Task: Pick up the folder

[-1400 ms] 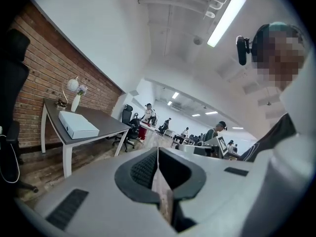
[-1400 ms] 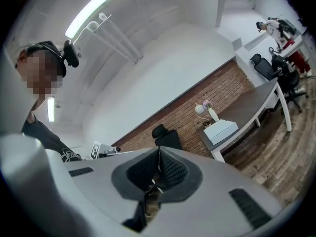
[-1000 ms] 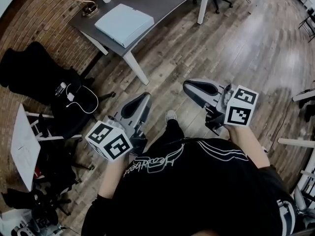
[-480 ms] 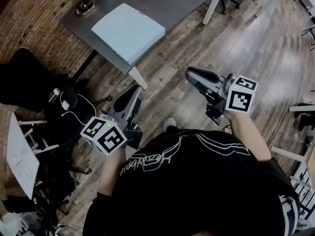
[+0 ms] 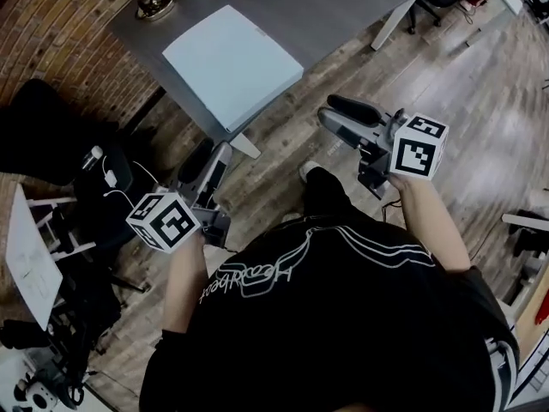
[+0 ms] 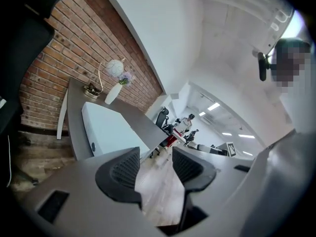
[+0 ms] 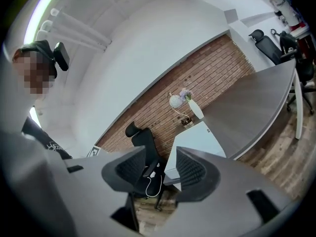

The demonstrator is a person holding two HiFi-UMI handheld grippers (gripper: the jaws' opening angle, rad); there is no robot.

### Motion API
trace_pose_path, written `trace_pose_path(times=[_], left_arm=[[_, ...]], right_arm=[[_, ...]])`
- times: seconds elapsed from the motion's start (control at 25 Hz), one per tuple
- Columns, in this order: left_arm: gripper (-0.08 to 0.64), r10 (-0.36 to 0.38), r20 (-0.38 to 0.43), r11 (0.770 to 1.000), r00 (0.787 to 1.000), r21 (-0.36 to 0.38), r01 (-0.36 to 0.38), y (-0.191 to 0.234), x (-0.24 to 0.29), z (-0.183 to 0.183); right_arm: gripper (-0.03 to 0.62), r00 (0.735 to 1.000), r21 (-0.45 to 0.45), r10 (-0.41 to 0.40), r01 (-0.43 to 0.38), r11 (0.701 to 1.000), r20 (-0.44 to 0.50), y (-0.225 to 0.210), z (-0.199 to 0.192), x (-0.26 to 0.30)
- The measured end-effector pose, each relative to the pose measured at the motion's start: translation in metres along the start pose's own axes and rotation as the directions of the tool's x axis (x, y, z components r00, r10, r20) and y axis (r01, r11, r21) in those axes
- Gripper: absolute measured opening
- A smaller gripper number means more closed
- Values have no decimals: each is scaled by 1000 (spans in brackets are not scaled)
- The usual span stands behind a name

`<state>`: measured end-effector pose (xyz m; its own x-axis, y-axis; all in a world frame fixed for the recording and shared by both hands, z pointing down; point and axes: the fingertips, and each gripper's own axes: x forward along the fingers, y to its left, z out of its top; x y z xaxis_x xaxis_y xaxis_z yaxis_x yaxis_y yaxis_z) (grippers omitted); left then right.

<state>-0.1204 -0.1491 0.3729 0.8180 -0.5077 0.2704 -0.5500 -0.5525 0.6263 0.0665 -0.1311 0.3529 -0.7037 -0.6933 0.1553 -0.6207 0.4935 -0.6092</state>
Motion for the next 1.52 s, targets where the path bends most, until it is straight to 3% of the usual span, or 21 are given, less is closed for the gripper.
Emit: trace_pose_path(times=[0.16,0.44,0.6,0.76,0.92,1.04,1.52], left_arm=[[188,106,1,993,994,-47,-106,38,29,4],[224,252,8,956,968,-158,-248,87,71,12],[224,366,-6,922,931,-132,-363,111,83,11],[229,434,-25,885,901,-179,-431,129,87,0],[229,469,-41,859,882,-211,-467,151,91,-5],[230,466,-76,846,882,-255,-469,159,95,-14],[221,473,-129,820,872,-297,-489,167,103,-27]], right_arm=[[172,997,11,19,-18,1000,-72,-58,14,27],[170,973,-5,46,-48,999,-228,-130,33,82],[172,955,-1,58,-61,998,-291,-161,35,112],[178,934,1,45,-48,999,-355,-192,28,136],[178,907,-15,24,-34,999,-419,-217,13,158],[178,891,-13,20,-29,999,-453,-226,4,168],[154,838,38,82,-72,997,-539,-229,-16,183]])
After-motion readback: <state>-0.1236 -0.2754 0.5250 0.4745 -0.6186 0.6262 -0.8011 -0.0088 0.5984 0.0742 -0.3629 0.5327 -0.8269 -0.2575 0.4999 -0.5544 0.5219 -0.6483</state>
